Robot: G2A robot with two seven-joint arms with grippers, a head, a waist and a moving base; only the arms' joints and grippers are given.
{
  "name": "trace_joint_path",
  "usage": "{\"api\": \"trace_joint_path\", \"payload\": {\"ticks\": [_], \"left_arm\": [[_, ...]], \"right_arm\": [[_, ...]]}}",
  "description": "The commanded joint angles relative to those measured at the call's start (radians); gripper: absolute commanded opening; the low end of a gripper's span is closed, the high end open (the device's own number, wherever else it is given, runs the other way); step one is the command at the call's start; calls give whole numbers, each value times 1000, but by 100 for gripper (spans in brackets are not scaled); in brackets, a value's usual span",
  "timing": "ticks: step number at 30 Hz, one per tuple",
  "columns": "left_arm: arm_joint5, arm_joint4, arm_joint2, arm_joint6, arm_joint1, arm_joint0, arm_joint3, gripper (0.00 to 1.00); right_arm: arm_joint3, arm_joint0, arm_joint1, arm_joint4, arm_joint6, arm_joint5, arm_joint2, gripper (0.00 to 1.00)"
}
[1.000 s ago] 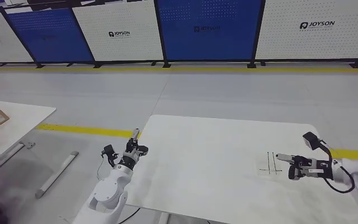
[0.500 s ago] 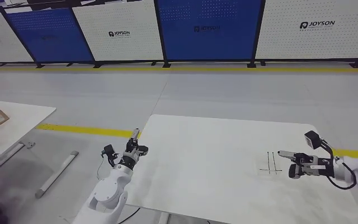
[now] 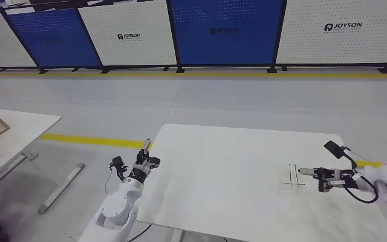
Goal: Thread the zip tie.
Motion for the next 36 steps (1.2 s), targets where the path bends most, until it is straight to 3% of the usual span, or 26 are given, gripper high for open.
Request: {"api": "trace_joint_path", "payload": {"ticks": [1, 9, 14, 22, 33, 36], "left_arm": [[0, 0, 0, 0, 0, 0, 0, 100], [0, 0, 0, 0, 0, 0, 0, 100], [0, 0, 0, 0, 0, 0, 0, 100], [0, 0, 0, 0, 0, 0, 0, 100], [0, 0, 0, 0, 0, 0, 0, 100], [0, 0, 0, 0, 0, 0, 0, 100]], "right_arm": [[0, 0, 0, 1, -1, 2, 1, 100], [0, 0, 0, 1, -1, 2, 1, 100], [71, 1, 2, 82, 25, -32, 13, 100], [131, 60, 10, 84, 25, -1, -128, 100], [131, 60, 10, 84, 25, -1, -128, 100], [135, 51, 9, 127, -19, -6, -111, 100]]}}
